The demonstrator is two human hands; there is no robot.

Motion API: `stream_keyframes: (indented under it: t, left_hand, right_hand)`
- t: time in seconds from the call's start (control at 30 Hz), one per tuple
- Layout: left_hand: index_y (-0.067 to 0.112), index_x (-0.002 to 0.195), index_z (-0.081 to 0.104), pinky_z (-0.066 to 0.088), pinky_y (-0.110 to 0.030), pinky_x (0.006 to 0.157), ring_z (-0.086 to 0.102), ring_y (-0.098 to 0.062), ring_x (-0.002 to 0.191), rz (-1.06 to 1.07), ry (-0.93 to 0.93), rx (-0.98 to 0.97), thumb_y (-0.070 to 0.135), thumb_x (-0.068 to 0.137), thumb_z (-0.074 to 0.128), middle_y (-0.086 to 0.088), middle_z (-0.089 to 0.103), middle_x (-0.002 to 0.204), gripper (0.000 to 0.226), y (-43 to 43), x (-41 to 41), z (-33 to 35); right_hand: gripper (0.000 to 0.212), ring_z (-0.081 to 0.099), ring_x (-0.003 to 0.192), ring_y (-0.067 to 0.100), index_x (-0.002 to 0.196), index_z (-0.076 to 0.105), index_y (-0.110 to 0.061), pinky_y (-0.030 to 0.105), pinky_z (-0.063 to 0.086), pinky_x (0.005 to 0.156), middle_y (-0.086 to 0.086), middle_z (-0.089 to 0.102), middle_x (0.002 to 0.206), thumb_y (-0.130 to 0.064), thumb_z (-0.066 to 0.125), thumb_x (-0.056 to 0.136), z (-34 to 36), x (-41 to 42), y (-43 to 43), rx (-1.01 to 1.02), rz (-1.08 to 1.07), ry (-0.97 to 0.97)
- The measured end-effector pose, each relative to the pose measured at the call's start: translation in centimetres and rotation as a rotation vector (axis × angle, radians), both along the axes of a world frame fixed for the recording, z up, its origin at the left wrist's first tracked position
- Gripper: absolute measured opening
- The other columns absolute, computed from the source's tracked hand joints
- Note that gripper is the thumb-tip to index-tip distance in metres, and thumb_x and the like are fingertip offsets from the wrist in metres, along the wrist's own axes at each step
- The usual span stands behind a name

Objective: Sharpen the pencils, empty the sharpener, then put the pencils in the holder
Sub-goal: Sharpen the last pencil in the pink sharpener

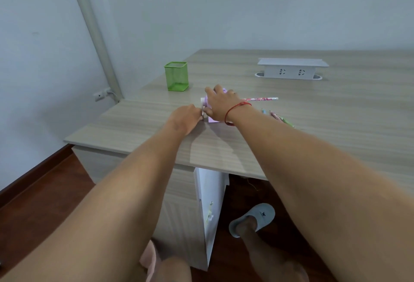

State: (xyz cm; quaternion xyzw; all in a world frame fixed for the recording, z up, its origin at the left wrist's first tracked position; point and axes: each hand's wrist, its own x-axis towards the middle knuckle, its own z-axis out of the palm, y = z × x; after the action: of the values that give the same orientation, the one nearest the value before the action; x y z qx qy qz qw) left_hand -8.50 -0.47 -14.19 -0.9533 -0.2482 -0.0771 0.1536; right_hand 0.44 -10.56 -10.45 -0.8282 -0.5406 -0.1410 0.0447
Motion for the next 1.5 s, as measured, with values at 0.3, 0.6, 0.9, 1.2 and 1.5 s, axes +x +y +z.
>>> stream_keyframes:
  t: [0.3, 0.6, 0.9, 1.2, 1.5]
  left_hand:
    - [0.003, 0.106, 0.065, 0.049, -0.04, 0.081, 0.063, -0.035, 0.101, 0.041, -0.036, -0.001, 0.013, 0.099, 0.041, -0.017, 0.066, 0.108, 0.026, -1.0, -0.4, -0.5]
    - [0.005, 0.11, 0.064, 0.049, -0.041, 0.079, 0.063, -0.036, 0.1, -0.053, 0.043, 0.053, 0.021, 0.1, 0.039, -0.017, 0.066, 0.108, 0.031, -0.2, -0.5, 0.7]
    - [0.001, 0.096, 0.067, 0.046, -0.036, 0.067, 0.065, -0.039, 0.089, -0.094, 0.042, 0.117, 0.012, 0.094, 0.048, -0.023, 0.066, 0.096, 0.022, 2.4, 1.6, 5.5]
    - [-0.002, 0.098, 0.065, 0.036, -0.037, 0.062, 0.062, -0.043, 0.089, -0.182, -0.115, 0.184, 0.015, 0.1, 0.041, -0.027, 0.064, 0.094, 0.029, 0.4, -0.5, 7.6]
    - [-0.001, 0.108, 0.065, 0.045, -0.042, 0.073, 0.063, -0.042, 0.095, -0.148, -0.107, 0.011, 0.016, 0.099, 0.046, -0.026, 0.066, 0.101, 0.027, -2.7, -3.5, 3.3]
  right_hand:
    - [0.041, 0.059, 0.11, 0.036, 0.131, 0.047, -0.012, 0.04, 0.047, 0.088, 0.013, 0.048, 0.13, -0.034, 0.049, 0.096, -0.2, -0.4, -0.7, 0.11, -0.035, -0.029]
    - [0.037, 0.055, 0.11, 0.038, 0.122, 0.053, -0.01, 0.041, 0.045, 0.091, 0.015, 0.052, 0.123, -0.028, 0.047, 0.09, -1.5, -0.8, 1.0, 0.224, -0.082, 0.084]
    - [0.033, 0.056, 0.111, 0.032, 0.124, 0.052, -0.012, 0.038, 0.046, 0.089, 0.011, 0.052, 0.125, -0.025, 0.045, 0.094, -1.6, 0.4, 0.7, 0.226, -0.024, 0.002]
    - [0.041, 0.056, 0.116, 0.038, 0.128, 0.05, -0.011, 0.042, 0.046, 0.094, 0.015, 0.053, 0.128, -0.031, 0.055, 0.093, -0.4, 0.6, 1.0, 0.098, -0.04, 0.055]
    - [0.043, 0.052, 0.12, 0.04, 0.132, 0.047, -0.012, 0.047, 0.046, 0.099, 0.019, 0.051, 0.131, -0.033, 0.052, 0.094, -0.3, 0.3, 1.4, 0.066, -0.061, 0.09]
